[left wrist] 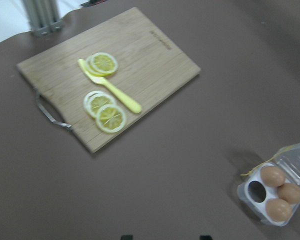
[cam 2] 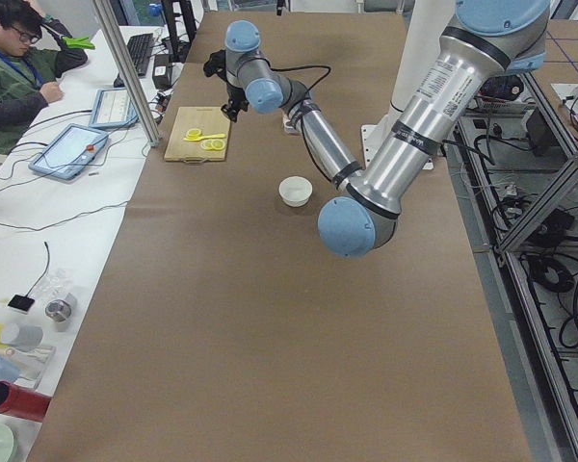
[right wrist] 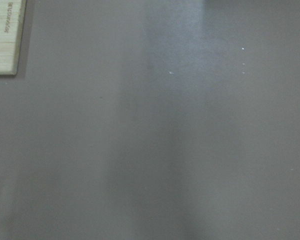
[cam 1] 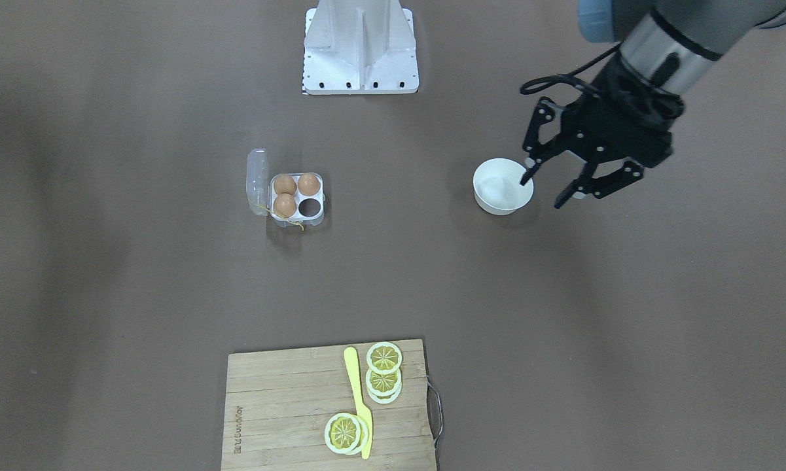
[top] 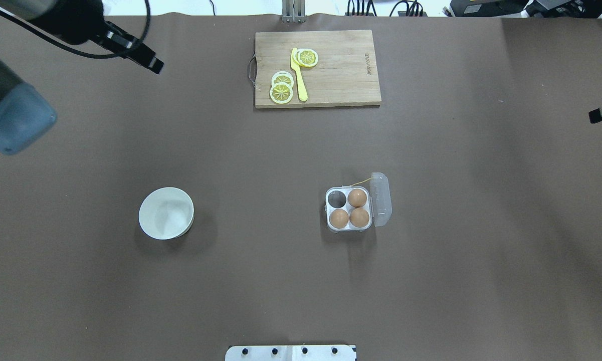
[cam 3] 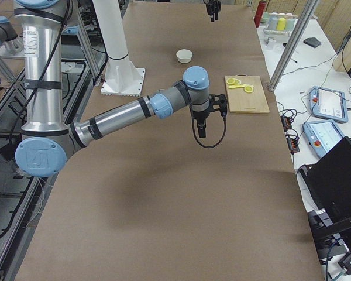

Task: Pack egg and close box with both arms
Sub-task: 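Withdraw the left arm away from the box while the right arm reaches in, then push the open lid down over the eggs with the right gripper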

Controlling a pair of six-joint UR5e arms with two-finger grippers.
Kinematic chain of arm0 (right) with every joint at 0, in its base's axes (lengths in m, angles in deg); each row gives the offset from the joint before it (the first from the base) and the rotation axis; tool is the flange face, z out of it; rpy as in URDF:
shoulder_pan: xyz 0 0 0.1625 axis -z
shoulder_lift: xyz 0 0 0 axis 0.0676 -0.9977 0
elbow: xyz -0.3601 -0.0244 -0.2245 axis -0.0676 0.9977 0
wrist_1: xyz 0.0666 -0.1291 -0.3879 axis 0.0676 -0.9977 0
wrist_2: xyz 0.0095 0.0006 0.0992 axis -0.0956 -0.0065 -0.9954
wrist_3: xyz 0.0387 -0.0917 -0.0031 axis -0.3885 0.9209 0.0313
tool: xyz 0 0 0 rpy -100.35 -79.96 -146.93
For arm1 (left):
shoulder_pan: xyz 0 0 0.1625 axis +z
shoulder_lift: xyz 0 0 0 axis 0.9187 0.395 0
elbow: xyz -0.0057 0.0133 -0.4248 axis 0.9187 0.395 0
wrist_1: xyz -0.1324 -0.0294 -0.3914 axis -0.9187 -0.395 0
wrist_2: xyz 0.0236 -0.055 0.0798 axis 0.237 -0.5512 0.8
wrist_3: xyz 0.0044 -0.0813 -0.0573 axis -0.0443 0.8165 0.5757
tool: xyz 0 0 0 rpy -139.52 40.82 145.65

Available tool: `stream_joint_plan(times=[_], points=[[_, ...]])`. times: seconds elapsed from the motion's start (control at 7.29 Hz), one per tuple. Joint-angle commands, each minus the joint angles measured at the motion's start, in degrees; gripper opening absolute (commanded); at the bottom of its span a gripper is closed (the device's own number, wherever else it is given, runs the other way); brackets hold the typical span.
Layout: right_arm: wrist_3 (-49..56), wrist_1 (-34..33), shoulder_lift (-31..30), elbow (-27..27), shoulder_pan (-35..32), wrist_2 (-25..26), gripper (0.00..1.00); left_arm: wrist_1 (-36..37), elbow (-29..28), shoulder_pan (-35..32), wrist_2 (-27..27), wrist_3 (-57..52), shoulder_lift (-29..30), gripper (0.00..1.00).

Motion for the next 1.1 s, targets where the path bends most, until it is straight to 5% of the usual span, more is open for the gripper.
stream_joint_plan(times=[0.0, 0.14, 0.41, 0.69, 0.96], points=[[-15.3, 7.0, 2.6, -0.1, 7.8, 3.8, 1.00, 16.5, -0.1, -10.4, -1.3, -24.6, -4.6, 0.92], [-19.0, 7.4, 4.2, 0.0, 10.4, 4.7, 1.00, 21.1, -1.9, -14.4, -1.2, -38.5, -7.0, 0.97], [-30.6, 17.2, 5.0, 0.7, 16.8, 7.5, 0.98, 20.7, -4.9, -20.6, -1.5, -47.3, -12.2, 0.97], [-44.4, 24.9, 7.3, 1.5, 30.1, 22.8, 0.87, 14.1, -5.2, -22.5, -1.3, -48.9, -18.1, 0.98], [-52.9, 25.4, 12.4, 3.5, 41.1, 35.1, 0.00, 14.1, -5.3, -22.7, -1.4, -48.9, -18.3, 0.98]])
